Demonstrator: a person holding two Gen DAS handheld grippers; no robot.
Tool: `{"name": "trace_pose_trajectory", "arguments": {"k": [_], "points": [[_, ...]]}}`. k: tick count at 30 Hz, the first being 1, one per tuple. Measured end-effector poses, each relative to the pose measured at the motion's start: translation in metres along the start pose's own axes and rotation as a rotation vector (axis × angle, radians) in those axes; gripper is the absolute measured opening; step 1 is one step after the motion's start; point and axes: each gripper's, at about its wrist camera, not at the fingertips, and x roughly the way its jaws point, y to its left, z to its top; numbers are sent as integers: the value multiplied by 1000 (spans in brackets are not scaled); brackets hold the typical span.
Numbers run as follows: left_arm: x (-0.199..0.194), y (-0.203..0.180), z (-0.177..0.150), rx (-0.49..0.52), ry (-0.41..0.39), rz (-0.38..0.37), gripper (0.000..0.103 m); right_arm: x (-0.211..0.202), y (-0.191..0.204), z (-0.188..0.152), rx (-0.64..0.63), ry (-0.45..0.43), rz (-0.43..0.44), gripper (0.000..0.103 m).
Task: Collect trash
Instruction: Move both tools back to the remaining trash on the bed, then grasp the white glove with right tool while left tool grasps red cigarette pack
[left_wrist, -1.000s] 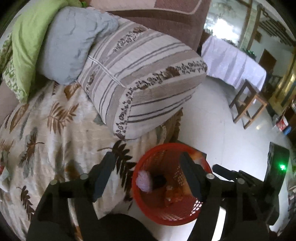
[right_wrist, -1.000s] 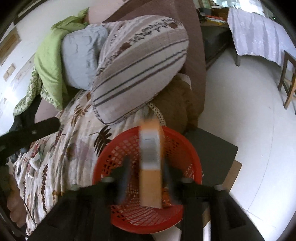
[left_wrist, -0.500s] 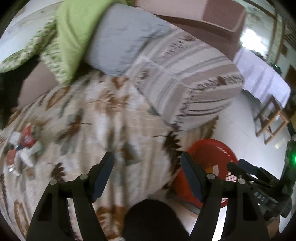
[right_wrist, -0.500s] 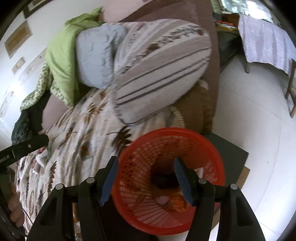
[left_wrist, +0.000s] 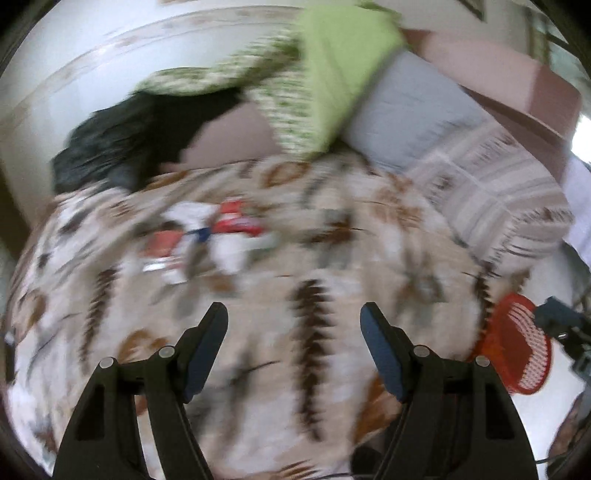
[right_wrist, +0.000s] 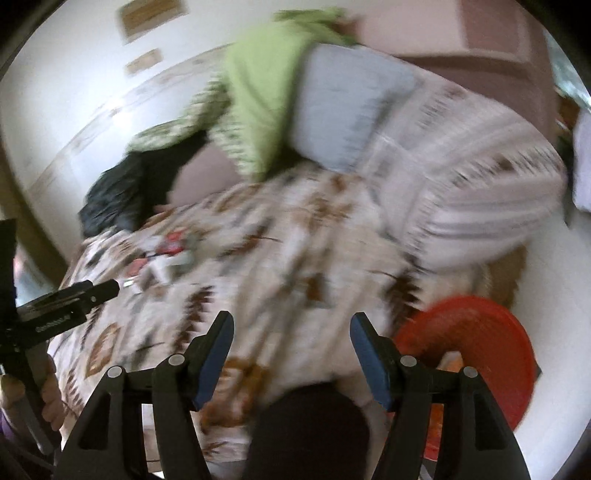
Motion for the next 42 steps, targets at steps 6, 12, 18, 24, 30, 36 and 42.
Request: {"name": "trace_pose_trajectory", "arguments": {"k": [6,12,18,24,30,36,42], "points": [[-32,102,-9,-137,-24,172,73,-4,70,9,-111,-27,140,76],[-67,171,-9,-254,-49,286,75,6,114,13,-182,-10,224,79],[-65,200,0,-285,-65,345,88,38,139,22,-204,65,286,79],[13,232,21,-321,38,270,89,92,158,35,-220,141,268,79],[107,248,38,-310,112,216,89,167,181,42,-210,226,291,80],[204,254,58,-277,180,141,89,245,208,53,-233,261,268,81],[265,247,66,-215,217,49,89,313,228,60,-210,292,223,83]]}}
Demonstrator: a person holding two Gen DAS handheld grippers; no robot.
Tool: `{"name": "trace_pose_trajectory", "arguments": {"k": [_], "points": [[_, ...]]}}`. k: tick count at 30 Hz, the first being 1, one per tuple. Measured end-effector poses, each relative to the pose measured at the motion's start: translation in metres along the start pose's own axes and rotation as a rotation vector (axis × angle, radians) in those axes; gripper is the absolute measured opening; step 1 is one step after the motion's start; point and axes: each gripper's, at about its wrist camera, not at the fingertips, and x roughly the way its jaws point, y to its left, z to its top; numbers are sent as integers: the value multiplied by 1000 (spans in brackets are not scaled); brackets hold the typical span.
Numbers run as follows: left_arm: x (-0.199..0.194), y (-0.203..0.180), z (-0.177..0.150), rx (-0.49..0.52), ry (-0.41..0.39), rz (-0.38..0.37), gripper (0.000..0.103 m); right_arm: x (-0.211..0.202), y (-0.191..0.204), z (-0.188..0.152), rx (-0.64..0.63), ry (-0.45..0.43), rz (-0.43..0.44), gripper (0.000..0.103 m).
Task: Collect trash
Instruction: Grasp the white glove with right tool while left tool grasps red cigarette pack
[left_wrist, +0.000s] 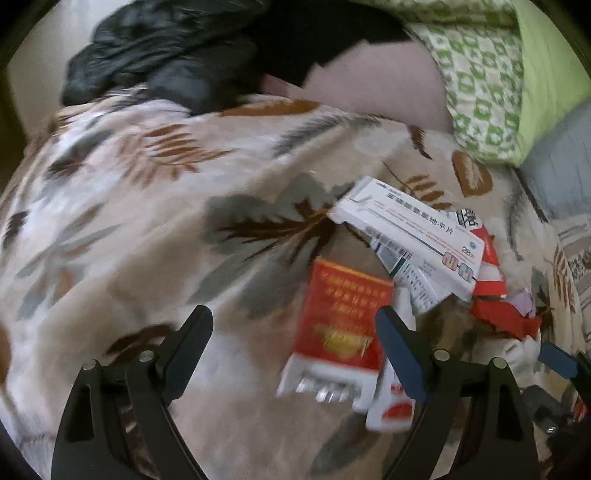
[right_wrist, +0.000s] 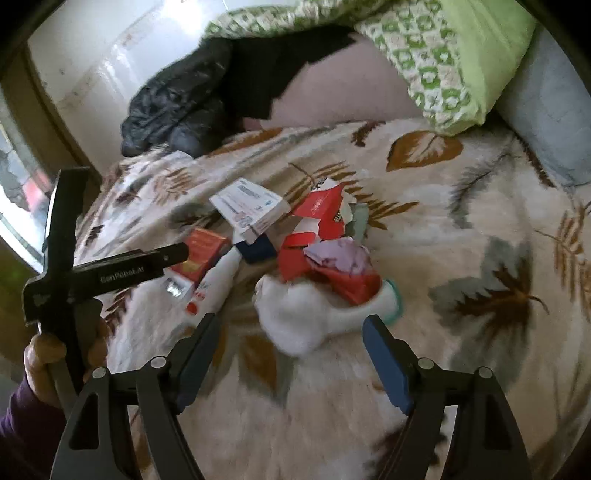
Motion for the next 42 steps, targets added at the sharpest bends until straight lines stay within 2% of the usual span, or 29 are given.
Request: {"name": "trace_pose_trajectory", "arguments": {"k": [1,3,5,6,7,8,9,13,20,22,23,24,25,26,28,30,34,37,39,42], "points": [[9,-4,0,19,13,-7,89,10,0,2,2,7,-8,83],[15,-9,1,42,-2,-5,96,26,1,5,10,22,-19,83],[17,-11,2,51,13,-19,95,35,-1,6,19,30,-17,83],[15,-10,2,41,16,-26,77,39,-2,7,32,35,-6,74],[9,-7,1,21,9,-54,59,40,-4,7,44,40,4,57],[5,-5,1,3,18,-70,19,42,-5,6,55,55,17,26],[2,-2,0,-15,40,-67,15,42,-7,4,63,71,31,26],[-23,4,-15,-41,39,-40,0,18,-8,-8,66,64,67,22],[-78,7,-52,-64,10,-38,0,-47,-4,-45,-5,52,110,22],[-82,6,-54,-68,0,8,3,-60,-7,-58,-12,67,127,22],[-82,8,-53,-75,1,21,23,-64,-9,-64,-11,76,129,22],[-79,11,-49,-100,8,39,65,-66,-12,-69,-9,83,131,22],[-77,15,-45,-129,-6,38,83,-66,-15,-74,-5,90,134,22],[-77,19,-43,-155,-40,31,92,-65,-18,-78,-1,96,133,22],[-71,21,-34,-176,-59,34,92,-62,-26,-84,17,107,127,22],[-56,17,-21,-166,-36,39,92,-57,-32,-88,37,119,130,22],[-18,5,-3,-114,-3,105,92,-50,-39,-89,30,123,130,23],[6,-1,0,-106,40,102,92,-45,-41,-88,15,124,137,24],[11,-3,1,-123,13,95,95,-41,-43,-87,9,126,146,25],[18,-7,5,-144,28,89,97,-34,-48,-90,31,133,165,32]]}}
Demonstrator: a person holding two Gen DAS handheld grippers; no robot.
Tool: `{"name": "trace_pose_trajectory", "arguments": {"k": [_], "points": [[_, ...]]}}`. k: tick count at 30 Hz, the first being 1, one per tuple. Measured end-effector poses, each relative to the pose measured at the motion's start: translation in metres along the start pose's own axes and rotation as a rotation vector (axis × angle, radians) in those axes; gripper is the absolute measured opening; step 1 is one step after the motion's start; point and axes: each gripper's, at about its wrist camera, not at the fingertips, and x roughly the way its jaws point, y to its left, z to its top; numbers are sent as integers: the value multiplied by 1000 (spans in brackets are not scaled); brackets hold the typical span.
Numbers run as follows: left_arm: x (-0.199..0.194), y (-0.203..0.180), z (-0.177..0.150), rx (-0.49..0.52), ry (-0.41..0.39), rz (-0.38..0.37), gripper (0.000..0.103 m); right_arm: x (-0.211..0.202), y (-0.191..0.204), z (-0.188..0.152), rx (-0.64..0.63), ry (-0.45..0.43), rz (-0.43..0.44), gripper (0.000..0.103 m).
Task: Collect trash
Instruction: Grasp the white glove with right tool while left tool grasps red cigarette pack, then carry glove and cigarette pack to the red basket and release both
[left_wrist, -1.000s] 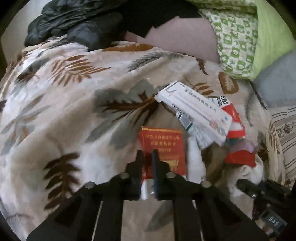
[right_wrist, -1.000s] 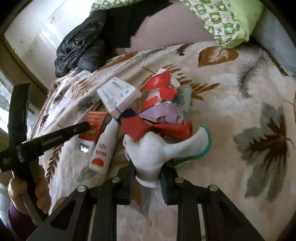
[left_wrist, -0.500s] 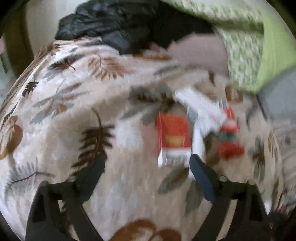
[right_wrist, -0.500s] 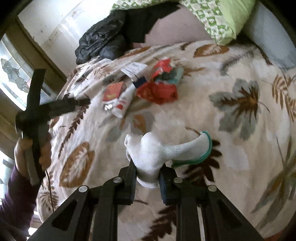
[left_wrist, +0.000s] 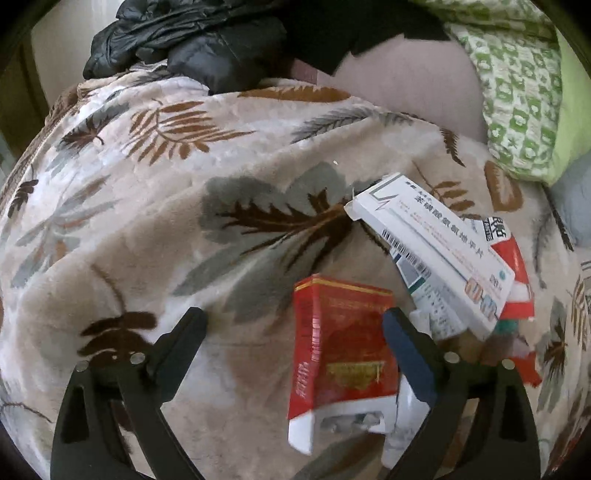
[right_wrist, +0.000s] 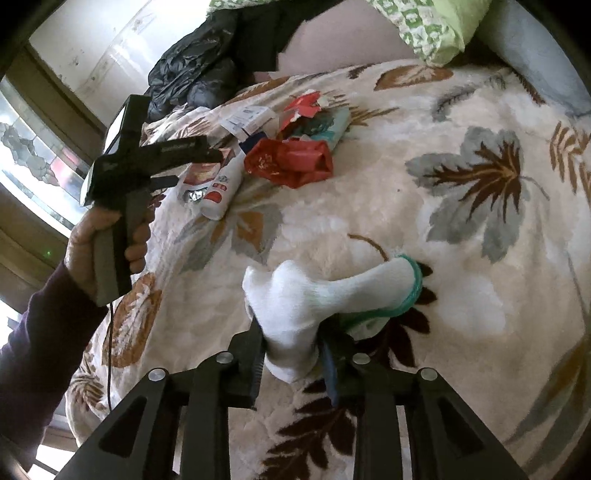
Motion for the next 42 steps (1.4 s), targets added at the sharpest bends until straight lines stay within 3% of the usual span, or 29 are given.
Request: {"name": "trace_pose_trajectory", "arguments": {"k": [1,2,3,4,5,8,9,10,12,20,27,42], "points": [[1,-1,0,-7,9,-4,96,2,-2,0,12,4,6,36],[0,-4,-2,-10,15,-17,85,5,-5,-1,26,10,14,39],[-2,-8,-3,-5,16,-41,58,7,-6,-2,37,9,23,39],[-5,-16,-6,8,34,-94,40,7,-7,-2,43,5,28,40],[-7,-24,-9,28,62,-95,20,7,-6,-2,44,5,30,41],[-21,-53,-24,142,24,-9,20,7,-2,1,29,9,25,41],[-25,-58,-28,155,19,1,20,7,0,3,16,12,24,32],[-30,-58,-31,148,17,-3,20,5,3,3,3,8,30,25],[-42,-55,-35,115,15,-19,20,-1,9,3,-26,0,27,22],[-124,-35,-67,89,-55,-43,20,-45,11,-16,-21,-66,38,21],[-178,-42,-118,100,-80,-89,20,-89,14,-46,-5,-115,13,21],[-275,-122,-185,306,-236,-246,20,-201,-2,-116,130,-309,-114,21]]}}
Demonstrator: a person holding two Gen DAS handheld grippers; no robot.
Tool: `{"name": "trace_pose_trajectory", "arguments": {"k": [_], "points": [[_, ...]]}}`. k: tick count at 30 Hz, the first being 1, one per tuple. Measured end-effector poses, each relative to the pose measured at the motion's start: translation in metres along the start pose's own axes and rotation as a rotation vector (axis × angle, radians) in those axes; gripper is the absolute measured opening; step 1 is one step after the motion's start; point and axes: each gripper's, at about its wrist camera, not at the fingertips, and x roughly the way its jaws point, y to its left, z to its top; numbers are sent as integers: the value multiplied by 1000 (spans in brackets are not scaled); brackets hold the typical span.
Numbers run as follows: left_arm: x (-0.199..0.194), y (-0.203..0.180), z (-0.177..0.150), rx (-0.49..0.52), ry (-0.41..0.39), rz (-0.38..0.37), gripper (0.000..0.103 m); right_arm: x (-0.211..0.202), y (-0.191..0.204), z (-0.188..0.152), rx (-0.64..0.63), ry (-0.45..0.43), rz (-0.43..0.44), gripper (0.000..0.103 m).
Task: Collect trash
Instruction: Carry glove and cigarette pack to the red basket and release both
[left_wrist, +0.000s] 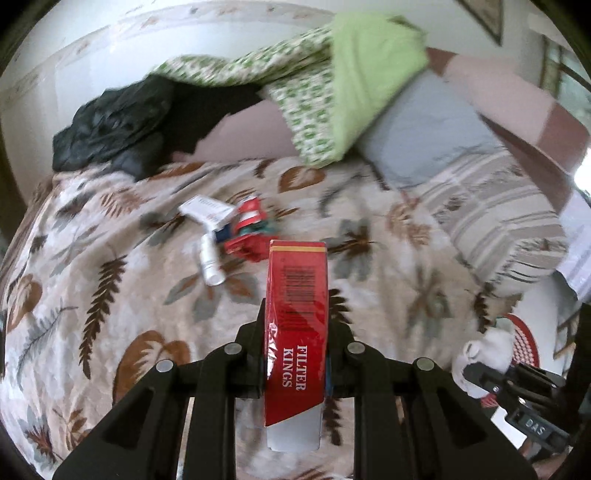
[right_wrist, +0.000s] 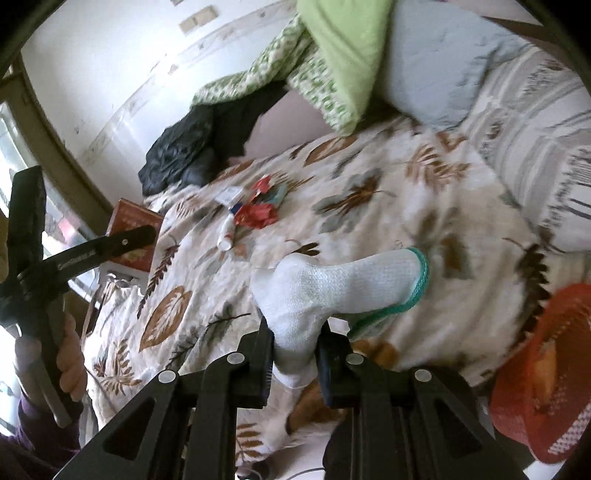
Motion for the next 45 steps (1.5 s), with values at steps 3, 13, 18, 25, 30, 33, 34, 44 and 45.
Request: {"name": "trace_pose_trajectory", "arguments": {"k": [3,13,18,25,30,33,34,44,45], "points": [[-17,-26,-4,58,-30,-28,20,-21,-11,-9,24,-28,-24,21],[-55,-129,2,254,-92,-190,20,-113,-75,-33,154,-195,-144,21],[-51,-187,8,345,-76,-266,20,-162,-124,-41,243,-280,-255,21],[-6,-280,-3,491,29,-360,20,-175,-189,-60,367,-262,-356,21],[32,-333,-12,519,127,-433,20,-166,-224,-65,424,-228,-366,21],[55,-359,-18,522,187,-462,20,-164,-237,-64,429,-221,-380,21],[60,-364,-19,522,201,-471,20,-163,-240,-64,429,-217,-386,21],[94,-377,-26,508,236,-495,63,-147,-263,-66,479,-203,-357,62],[94,-373,-25,505,238,-488,64,-146,-262,-65,480,-206,-364,67]]}}
